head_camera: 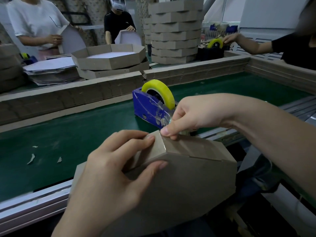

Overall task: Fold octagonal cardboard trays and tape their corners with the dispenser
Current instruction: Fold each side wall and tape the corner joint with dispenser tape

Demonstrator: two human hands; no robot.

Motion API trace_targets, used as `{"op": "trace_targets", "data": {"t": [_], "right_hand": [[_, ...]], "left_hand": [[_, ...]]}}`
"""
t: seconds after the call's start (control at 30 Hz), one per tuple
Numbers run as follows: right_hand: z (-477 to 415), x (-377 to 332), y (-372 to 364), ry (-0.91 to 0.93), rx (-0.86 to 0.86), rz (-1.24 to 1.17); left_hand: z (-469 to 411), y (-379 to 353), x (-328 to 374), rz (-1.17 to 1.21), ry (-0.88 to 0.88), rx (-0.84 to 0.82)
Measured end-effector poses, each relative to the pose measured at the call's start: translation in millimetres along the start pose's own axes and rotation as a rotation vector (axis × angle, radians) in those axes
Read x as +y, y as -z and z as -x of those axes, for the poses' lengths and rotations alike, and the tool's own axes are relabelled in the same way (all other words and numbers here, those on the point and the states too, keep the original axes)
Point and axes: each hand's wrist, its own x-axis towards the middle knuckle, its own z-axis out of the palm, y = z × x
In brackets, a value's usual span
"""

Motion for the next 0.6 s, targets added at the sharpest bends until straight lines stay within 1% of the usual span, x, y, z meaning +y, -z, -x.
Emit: {"op": "trace_targets", "data": {"t": [0.07, 0.2, 0.23, 0.3, 0.37, 0.47, 0.53, 0.6], "right_hand": [[-1, 0, 0, -0.009, -0.021, 0.023], [-4, 7, -3, -0.09, -0.028, 0.215], [-4, 10, -4, -0.092, -0.042, 0.221], [-5, 18, -7, -0.03, -0.038, 0.137], [-3, 26, -10, 0.046, -0.005, -0.001], [-1, 31, -17, 0.075, -0.038, -0.196], [-5, 28, -26, 0.117, 0.012, -0.236], [-8, 25, -32, 0.178, 0.074, -0.257]], "left_hand": [[0, 0, 0, 0.003, -0.002, 0.001], [4, 3, -3, 0.024, 0.011, 0.012], [6, 4, -3, 0.028, 0.008, 0.01], [9, 6, -5, 0.029, 0.004, 0.01], [11, 10, -7, 0.033, 0.035, 0.024], [9, 17, -7, 0.031, 0.078, 0.011], [2, 18, 0, -0.045, 0.021, -0.075], [-6, 16, 10, -0.194, -0.076, -0.159]]}}
